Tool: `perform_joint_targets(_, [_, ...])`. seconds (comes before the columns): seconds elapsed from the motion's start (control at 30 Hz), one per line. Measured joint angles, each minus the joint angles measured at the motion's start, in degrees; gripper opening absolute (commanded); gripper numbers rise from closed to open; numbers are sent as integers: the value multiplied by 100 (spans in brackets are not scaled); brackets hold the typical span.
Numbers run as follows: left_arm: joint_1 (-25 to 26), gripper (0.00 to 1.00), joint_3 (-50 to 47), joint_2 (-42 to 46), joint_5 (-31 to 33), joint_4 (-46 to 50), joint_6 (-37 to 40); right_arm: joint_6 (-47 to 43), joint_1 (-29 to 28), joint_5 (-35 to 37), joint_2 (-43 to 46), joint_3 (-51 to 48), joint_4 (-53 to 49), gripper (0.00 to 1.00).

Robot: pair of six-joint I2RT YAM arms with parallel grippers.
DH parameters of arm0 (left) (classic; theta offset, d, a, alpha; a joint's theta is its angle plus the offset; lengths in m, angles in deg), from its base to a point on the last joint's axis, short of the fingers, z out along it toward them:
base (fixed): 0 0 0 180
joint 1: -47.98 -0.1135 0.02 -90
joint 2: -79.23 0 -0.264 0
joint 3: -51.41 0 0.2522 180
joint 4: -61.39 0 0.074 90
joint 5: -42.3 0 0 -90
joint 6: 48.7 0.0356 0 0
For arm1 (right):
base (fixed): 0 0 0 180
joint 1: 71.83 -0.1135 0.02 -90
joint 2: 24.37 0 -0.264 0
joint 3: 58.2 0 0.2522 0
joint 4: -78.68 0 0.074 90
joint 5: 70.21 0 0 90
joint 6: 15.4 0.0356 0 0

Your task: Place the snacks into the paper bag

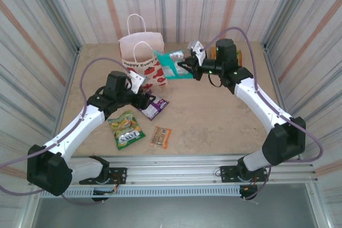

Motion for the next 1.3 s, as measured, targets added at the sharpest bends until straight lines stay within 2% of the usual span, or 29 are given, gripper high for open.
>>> perform_joint_targets(0.23, [0, 80, -212, 109, 162, -17, -286, 286, 37, 61, -588, 1045, 1021, 14])
perform_joint_targets(0.43, [0, 80, -223, 151, 166, -22, -380, 457, 35, 59, -1423, 2159, 1504, 15])
perform_joint_targets(0.63, [0, 80, -225, 166, 225, -22, -385, 590, -68, -142, -2577, 3464, 1585, 16])
perform_joint_targets(0.93, [-35, 80, -308, 308, 306, -20, -382, 610, -404, -243, -3770, 4725, 1377, 10])
perform_joint_targets(1.1, [-37, 80, -345, 363, 315, -22, -382, 723, -535, -352, -4203, 5329, 1217, 18])
perform_joint_targets(1.3, [-116, 81, -407, 407, 317, -20, -492, 881, -590, -389, -4234, 5421, 975, 26])
